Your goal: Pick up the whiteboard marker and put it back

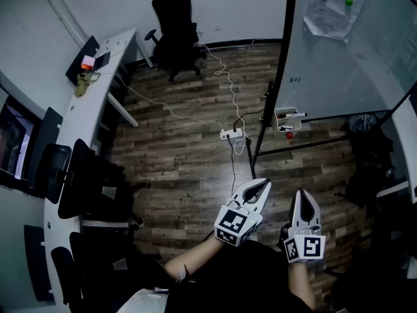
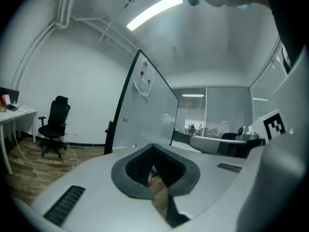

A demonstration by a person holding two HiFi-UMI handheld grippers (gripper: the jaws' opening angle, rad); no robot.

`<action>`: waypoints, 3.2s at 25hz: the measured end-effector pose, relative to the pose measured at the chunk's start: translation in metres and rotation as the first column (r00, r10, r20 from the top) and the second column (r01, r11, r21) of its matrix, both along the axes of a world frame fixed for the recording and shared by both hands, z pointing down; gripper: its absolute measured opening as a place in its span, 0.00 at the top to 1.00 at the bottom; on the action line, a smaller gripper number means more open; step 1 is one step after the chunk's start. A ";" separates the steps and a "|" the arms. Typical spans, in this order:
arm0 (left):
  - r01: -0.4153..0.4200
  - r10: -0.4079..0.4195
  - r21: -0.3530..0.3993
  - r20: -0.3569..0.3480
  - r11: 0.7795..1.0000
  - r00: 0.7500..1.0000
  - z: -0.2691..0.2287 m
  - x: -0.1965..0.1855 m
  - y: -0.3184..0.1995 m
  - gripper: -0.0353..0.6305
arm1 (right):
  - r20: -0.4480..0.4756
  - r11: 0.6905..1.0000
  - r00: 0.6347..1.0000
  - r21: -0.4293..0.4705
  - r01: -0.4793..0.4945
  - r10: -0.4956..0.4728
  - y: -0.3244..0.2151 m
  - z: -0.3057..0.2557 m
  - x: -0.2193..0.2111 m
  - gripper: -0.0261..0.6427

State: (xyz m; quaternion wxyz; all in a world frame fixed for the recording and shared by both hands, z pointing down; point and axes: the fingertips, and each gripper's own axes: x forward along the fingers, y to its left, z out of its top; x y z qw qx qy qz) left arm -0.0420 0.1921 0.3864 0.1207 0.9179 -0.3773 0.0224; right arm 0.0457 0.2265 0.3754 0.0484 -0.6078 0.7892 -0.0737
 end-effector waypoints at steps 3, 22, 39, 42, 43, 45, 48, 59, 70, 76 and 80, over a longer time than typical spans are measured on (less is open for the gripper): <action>0.003 -0.003 0.004 -0.007 1.000 1.000 -0.004 -0.004 -0.004 0.94 | -0.002 1.000 1.000 -0.008 -0.006 0.006 -0.002 0.002 -0.003 0.94; -0.024 0.024 -0.003 -0.022 1.000 0.999 0.000 -0.030 -0.014 0.94 | -0.017 0.999 0.999 -0.020 -0.050 0.050 -0.013 0.005 -0.028 0.94; -0.085 0.083 -0.043 -0.052 0.995 0.995 0.022 -0.064 -0.019 0.94 | -0.042 0.991 0.991 -0.043 -0.126 0.125 -0.020 0.016 -0.057 0.94; -0.090 0.088 -0.043 -0.047 0.995 0.995 0.021 -0.060 -0.020 0.94 | -0.038 0.990 0.991 -0.046 -0.131 0.129 -0.024 0.018 -0.052 0.94; -0.090 0.088 -0.043 -0.047 0.995 0.995 0.022 -0.058 -0.022 0.94 | -0.034 0.990 0.991 -0.049 -0.132 0.130 -0.026 0.021 -0.050 0.94; -0.083 0.081 -0.040 -0.048 0.996 0.996 0.023 -0.055 -0.028 0.94 | -0.030 0.990 0.991 -0.053 -0.130 0.128 -0.032 0.024 -0.045 0.94; -0.071 0.069 -0.030 -0.044 0.997 0.997 0.022 -0.044 -0.042 0.94 | -0.027 0.991 0.992 -0.050 -0.122 0.121 -0.046 0.025 -0.034 0.94; -0.032 0.032 -0.004 -0.010 0.999 0.999 0.020 0.010 -0.097 0.94 | -0.010 0.997 0.998 -0.047 -0.069 0.069 -0.108 0.028 0.017 0.94; 0.032 -0.032 0.009 0.018 0.999 0.999 0.019 0.052 -0.134 0.94 | 0.014 0.999 1.000 -0.052 -0.014 0.015 -0.145 0.033 0.059 0.94; 0.100 -0.100 0.012 0.031 0.995 0.994 0.021 0.062 -0.141 0.94 | 0.020 0.999 0.999 -0.043 0.031 -0.030 -0.156 0.036 0.075 0.94; 0.122 -0.122 0.011 0.035 0.993 0.992 0.021 0.066 -0.143 0.94 | 0.027 0.998 0.999 -0.053 0.043 -0.042 -0.159 0.042 0.081 0.94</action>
